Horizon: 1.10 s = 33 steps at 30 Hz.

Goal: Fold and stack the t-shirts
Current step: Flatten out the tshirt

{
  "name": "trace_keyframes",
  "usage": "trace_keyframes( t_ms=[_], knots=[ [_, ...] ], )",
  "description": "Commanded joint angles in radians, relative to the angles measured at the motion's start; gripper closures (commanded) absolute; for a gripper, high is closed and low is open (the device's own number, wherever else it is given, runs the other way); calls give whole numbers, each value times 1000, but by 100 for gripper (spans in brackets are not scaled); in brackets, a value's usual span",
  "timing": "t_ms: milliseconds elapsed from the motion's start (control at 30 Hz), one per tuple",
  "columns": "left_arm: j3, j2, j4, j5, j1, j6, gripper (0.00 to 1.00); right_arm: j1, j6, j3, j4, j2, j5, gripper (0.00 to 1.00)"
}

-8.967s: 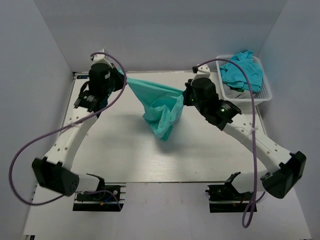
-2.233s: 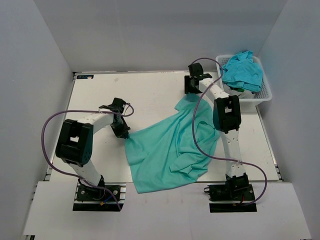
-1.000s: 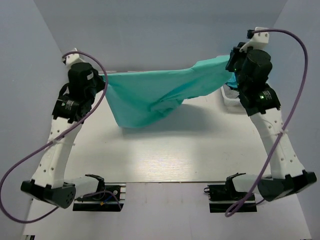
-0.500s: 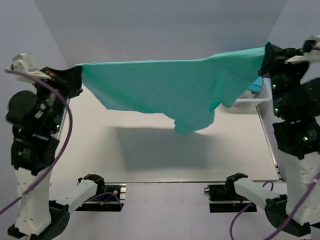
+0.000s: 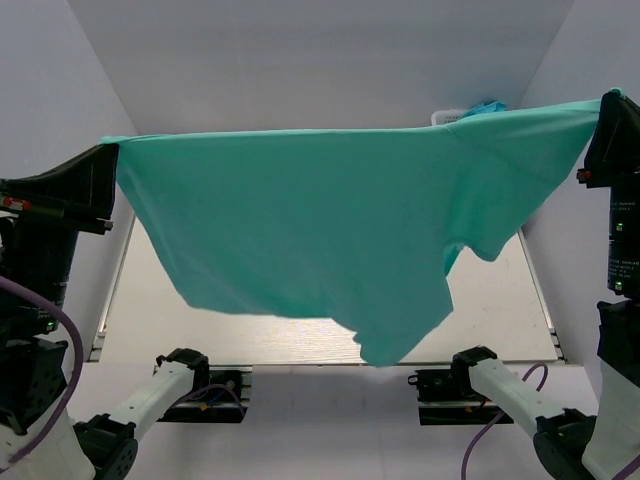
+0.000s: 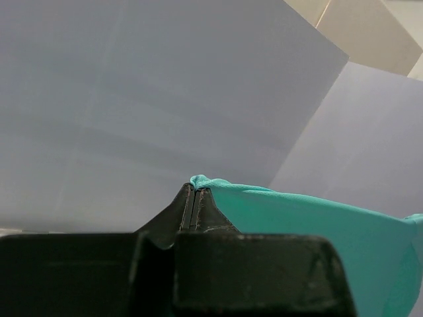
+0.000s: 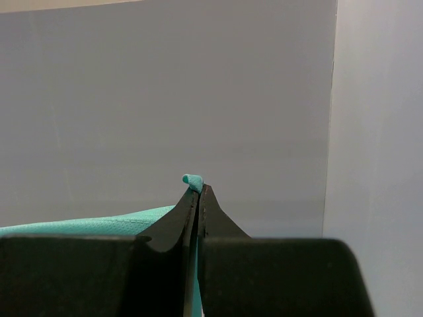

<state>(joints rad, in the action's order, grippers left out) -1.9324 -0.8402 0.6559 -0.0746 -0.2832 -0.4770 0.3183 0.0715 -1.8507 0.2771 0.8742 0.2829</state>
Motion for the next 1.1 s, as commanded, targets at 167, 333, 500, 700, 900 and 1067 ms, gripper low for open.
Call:
trace_keyframes(
  t_ms=[167,333,500,700,900,1067],
  knots=[
    [137,-74,1,-126,12,11,100,-2,36,143,-150,63,61,100],
    [303,-200,-22,-267,12,-46,100,-4,-30,299,-194,179,76,100],
    [444,-442,-22,-459,21,-97,100,-19,-97,444,-263,504,98,100],
    [313,-949,94,-453,90,-173,54,-50,-147,316,-284,925,-40,92],
    [-130,-1306,365,-442,139,-206,0,-50,-141,-120,31,1275,-100,10],
    [-56,-1252,318,-395,150,-157,0,-44,-174,-56,71,1159,-169,10]
  ],
)
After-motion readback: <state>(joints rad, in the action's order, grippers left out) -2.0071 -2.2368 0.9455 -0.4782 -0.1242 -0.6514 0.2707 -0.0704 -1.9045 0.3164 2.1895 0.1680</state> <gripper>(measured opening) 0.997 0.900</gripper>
